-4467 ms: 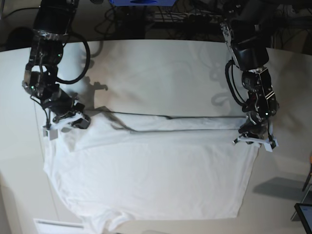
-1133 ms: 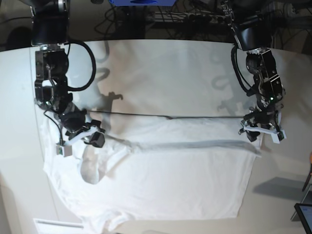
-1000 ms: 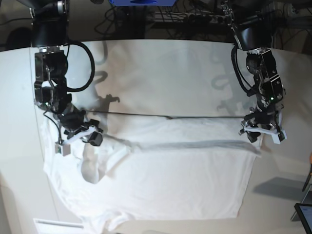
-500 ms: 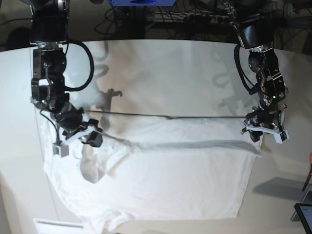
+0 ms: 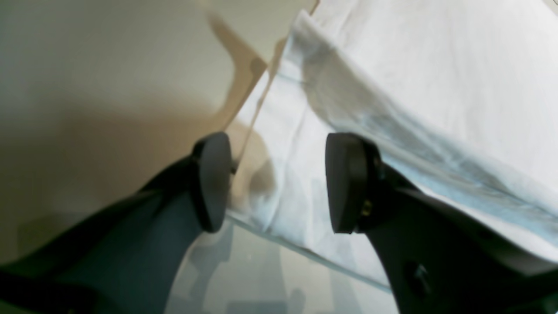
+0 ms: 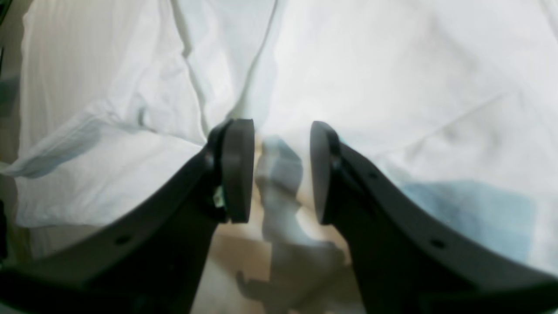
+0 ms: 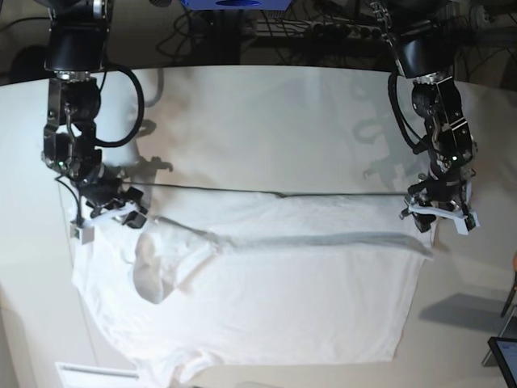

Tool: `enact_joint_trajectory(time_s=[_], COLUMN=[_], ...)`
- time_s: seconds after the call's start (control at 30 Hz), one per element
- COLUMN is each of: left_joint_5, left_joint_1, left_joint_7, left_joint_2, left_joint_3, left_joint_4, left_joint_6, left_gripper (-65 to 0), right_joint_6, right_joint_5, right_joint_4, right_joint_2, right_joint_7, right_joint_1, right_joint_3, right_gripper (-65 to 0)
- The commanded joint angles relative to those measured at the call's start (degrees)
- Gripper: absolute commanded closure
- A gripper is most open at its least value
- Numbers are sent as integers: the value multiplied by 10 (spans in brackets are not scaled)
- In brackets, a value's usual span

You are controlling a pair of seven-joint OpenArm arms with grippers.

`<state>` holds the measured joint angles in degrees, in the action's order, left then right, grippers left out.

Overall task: Fold the T-shirt properly
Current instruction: 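Regrasp the folded edge with both grippers near the fold line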

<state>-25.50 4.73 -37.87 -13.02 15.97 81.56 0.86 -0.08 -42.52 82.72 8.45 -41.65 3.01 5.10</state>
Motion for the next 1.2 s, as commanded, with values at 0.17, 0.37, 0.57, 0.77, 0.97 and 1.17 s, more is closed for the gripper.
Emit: enact_joint_trajectory(time_s=[0.17, 0.37, 0.57, 0.77, 0.97, 1.17], left_joint_5=[0, 0, 0, 0, 0, 0], left_joint_1=[3, 2, 6, 7, 7, 4], left_joint_7=[13, 13, 13, 13, 13, 13], left_joint_2=[-14, -16, -16, -16, -16, -16], left_joint_3=[3, 3, 2, 1, 3, 3], left_joint_4=[12, 12, 13, 23, 33, 33], left_joint_6=[2, 2, 2, 2, 2, 2], left_gripper=[-344, -344, -344, -344, -344, -344], right_joint_6=[6, 6, 6, 4, 6, 8], right_joint_5=[-9, -9, -9, -9, -9, -11], right_joint_4=[14, 6, 4, 1, -26, -56], right_joint_2=[3, 1, 0, -8, -9, -12], right_joint_7=[13, 13, 13, 13, 13, 11], right_joint_1=[22, 32, 50, 52, 64, 87], right_joint_3=[0, 0, -24, -32, -35, -35], right_gripper=[-212, -212, -212, -212, -186, -7])
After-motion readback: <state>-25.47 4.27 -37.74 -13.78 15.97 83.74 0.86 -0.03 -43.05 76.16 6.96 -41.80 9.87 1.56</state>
